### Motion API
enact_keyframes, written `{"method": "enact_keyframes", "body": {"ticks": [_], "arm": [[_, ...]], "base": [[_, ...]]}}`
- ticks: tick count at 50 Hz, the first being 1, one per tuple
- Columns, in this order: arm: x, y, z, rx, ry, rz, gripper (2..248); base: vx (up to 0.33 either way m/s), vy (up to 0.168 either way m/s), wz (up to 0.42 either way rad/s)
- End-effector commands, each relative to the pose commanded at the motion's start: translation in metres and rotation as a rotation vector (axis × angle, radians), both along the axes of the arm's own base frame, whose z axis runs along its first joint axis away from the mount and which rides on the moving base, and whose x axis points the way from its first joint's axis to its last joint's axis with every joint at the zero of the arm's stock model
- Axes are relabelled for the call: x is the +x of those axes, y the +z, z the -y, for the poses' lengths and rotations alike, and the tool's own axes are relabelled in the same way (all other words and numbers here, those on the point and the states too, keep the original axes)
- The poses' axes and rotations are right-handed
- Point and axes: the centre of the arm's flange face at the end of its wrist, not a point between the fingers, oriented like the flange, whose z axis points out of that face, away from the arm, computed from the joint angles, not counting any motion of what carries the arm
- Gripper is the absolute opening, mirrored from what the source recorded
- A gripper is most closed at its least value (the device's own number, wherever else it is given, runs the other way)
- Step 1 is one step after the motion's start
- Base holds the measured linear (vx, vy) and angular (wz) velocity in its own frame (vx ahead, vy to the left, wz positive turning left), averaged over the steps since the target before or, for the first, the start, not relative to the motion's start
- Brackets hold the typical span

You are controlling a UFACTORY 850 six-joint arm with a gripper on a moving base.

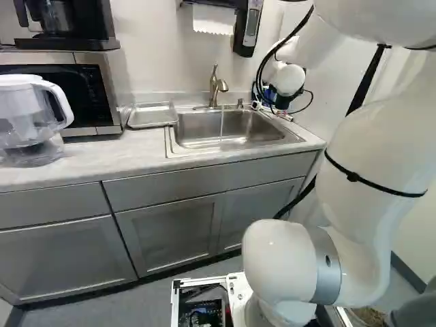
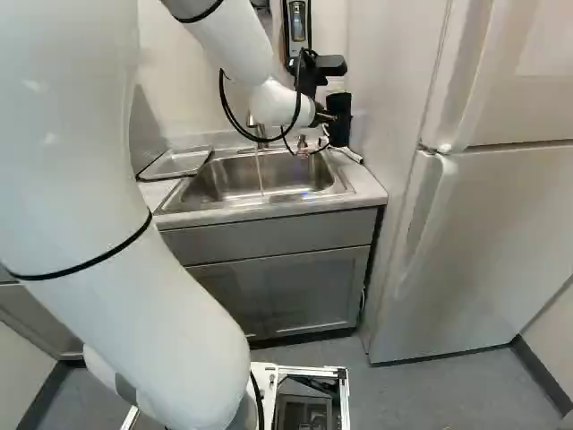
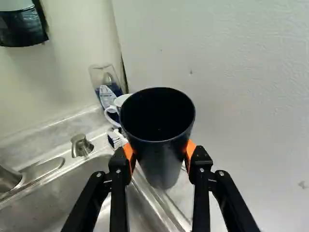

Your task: Rinse the cup and place it in the tray

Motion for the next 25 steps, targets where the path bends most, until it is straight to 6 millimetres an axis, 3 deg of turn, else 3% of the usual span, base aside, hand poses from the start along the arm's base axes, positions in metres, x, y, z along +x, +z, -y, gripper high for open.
{"method": "enact_keyframes", "body": {"ticks": [25], "arm": [[0.004,-0.009,-0.037,0.004,0.070,-0.018,121]], "base": [[0.000,0.000,0.000]]}}
